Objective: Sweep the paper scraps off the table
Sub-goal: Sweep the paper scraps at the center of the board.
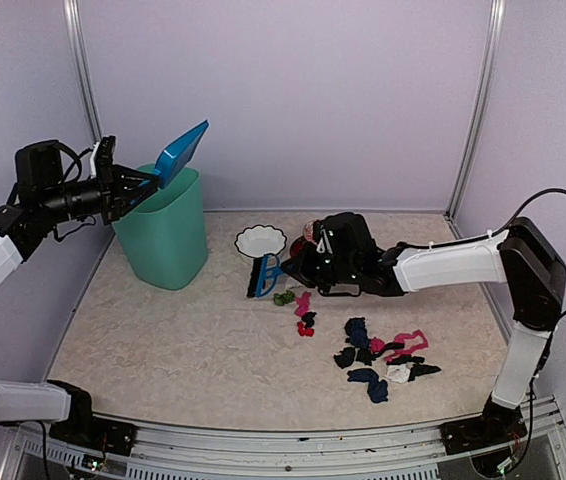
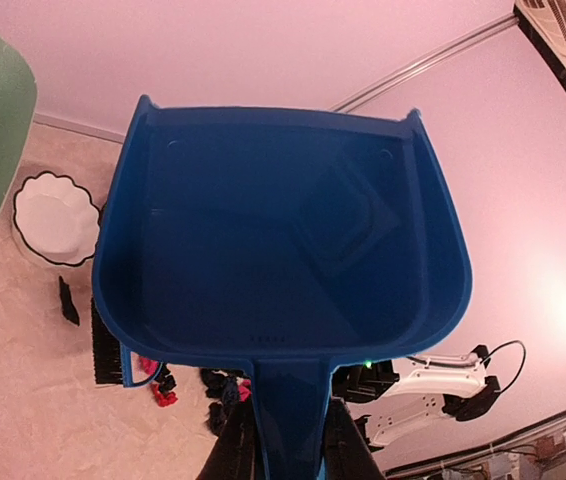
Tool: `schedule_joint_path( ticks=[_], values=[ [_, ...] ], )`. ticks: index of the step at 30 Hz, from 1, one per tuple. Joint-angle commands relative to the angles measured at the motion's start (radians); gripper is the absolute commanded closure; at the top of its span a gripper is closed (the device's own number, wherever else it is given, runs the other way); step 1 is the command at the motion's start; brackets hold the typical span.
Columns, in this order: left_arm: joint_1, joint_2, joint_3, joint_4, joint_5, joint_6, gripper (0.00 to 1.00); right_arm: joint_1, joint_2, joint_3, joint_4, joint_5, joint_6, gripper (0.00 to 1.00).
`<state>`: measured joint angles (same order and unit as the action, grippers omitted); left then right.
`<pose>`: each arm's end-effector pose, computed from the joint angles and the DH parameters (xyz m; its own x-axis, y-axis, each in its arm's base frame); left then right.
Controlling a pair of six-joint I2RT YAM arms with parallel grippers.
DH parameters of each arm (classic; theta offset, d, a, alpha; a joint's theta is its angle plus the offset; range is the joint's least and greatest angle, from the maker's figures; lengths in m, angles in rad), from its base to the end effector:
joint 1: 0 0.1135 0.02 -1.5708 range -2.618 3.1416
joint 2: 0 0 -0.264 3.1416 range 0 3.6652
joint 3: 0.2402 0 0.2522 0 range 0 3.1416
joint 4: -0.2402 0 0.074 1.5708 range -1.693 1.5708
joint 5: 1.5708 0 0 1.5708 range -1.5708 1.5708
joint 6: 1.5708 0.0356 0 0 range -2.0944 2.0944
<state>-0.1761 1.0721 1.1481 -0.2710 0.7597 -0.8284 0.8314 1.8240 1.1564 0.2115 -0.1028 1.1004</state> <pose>0.2235 -0.0647 0.4044 -0.7127 -0.4158 -0.5649 0.3950 0.4276 -0.8131 0.2762 0.3083 0.2164 -0.8450 0.3893 -0.3666 -0.0967 0.5630 0.8208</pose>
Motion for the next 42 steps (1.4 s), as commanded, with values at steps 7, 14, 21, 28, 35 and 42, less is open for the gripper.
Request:
schedule_joint_path(
  ticks=[7, 14, 21, 28, 35, 42],
  values=[
    [-0.104, -0.055, 0.066, -0.238, -0.137, 0.243, 1.0, 0.005, 0.246, 0.248, -0.014, -0.016, 0.116, 1.0],
    [-0.149, -0.072, 0.065, -0.267, -0.182, 0.266, 1.0, -0.022, 0.338, 0.293, -0.042, -0.024, 0.168, 1.0],
    [-0.174, -0.068, 0.072, -0.276, -0.214, 0.271, 1.0, -0.061, 0.336, 0.249, -0.086, -0.025, 0.198, 1.0],
    [-0.187, -0.057, 0.082, -0.271, -0.227, 0.27, 1.0, -0.091, 0.262, 0.146, -0.173, -0.01, 0.226, 1.0],
    [-0.199, -0.046, 0.091, -0.263, -0.23, 0.267, 1.0, -0.112, 0.133, -0.011, -0.21, 0.004, 0.249, 1.0],
    [-0.214, -0.04, 0.097, -0.252, -0.238, 0.263, 1.0, -0.121, -0.009, -0.151, -0.282, 0.027, 0.256, 1.0]
  ],
)
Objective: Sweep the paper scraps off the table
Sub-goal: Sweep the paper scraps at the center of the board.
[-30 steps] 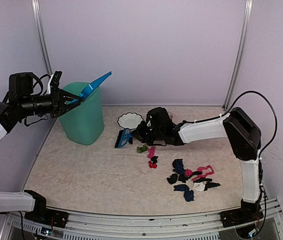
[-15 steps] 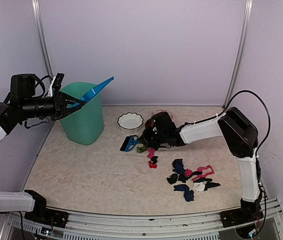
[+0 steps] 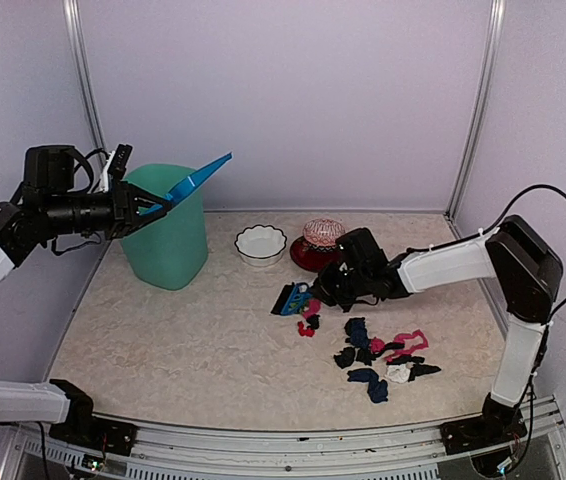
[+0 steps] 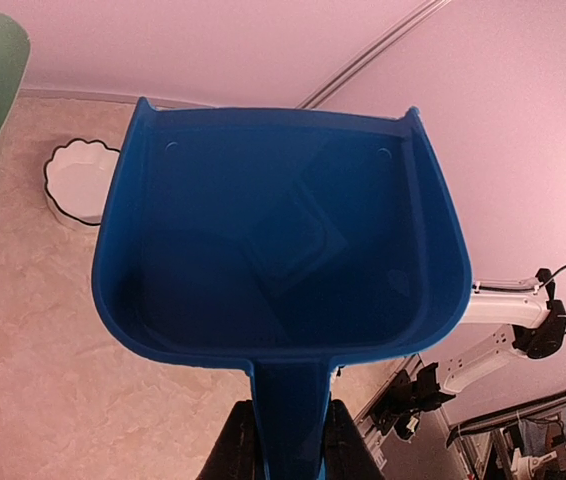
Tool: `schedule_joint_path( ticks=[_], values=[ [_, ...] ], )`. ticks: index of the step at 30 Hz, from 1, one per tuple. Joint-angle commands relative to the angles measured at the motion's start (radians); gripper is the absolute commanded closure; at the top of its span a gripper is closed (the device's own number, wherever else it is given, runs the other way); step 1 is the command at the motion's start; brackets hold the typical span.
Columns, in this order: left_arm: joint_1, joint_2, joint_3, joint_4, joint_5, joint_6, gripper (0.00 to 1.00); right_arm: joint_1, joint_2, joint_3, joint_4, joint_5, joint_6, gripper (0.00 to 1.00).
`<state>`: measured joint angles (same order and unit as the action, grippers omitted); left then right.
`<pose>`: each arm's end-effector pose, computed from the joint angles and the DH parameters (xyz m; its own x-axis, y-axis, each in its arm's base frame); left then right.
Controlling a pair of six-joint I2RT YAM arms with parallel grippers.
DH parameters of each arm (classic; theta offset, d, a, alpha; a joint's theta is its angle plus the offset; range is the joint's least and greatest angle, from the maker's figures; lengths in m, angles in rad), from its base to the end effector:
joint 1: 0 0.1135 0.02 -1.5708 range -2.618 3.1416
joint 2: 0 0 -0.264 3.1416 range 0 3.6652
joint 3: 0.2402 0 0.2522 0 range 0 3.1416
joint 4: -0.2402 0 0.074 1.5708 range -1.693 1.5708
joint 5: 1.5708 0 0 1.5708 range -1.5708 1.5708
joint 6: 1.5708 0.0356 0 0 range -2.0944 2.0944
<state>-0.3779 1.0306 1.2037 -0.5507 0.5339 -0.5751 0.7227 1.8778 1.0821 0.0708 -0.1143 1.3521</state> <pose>0.1908 -0.0952 0.4026 -0.6995 -0.2261 -0.6780 0.4491 0.5989 -0.6630 0.2943 0.2649 0.1596 -0.8118 0.5771 -0.0886 0.3290 0.5775 0.7471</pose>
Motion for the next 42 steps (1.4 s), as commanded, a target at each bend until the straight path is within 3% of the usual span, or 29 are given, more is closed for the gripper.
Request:
schedule_joint_path(
  ticks=[1, 8, 20, 31, 42],
  values=[
    [-0.015, 0.003, 0.042, 0.031, -0.012, 0.008, 1.0, -0.014, -0.085, -0.095, -0.154, 0.046, 0.005, 1.0],
    [-0.049, 0.019, 0.047, 0.038, -0.028, 0.012, 1.0, -0.032, -0.255, -0.237, -0.208, 0.058, -0.026, 1.0],
    [-0.091, 0.042, 0.055, 0.053, -0.06, 0.013, 1.0, -0.031, -0.529, -0.248, -0.233, -0.071, -0.404, 1.0],
    [-0.135, 0.058, 0.071, 0.053, -0.094, 0.01, 1.0, 0.001, -0.453, -0.174, -0.326, -0.257, -0.668, 1.0],
    [-0.151, 0.065, 0.073, 0.049, -0.106, 0.006, 1.0, 0.038, -0.306, -0.091, -0.392, -0.231, -0.736, 1.0]
  ],
)
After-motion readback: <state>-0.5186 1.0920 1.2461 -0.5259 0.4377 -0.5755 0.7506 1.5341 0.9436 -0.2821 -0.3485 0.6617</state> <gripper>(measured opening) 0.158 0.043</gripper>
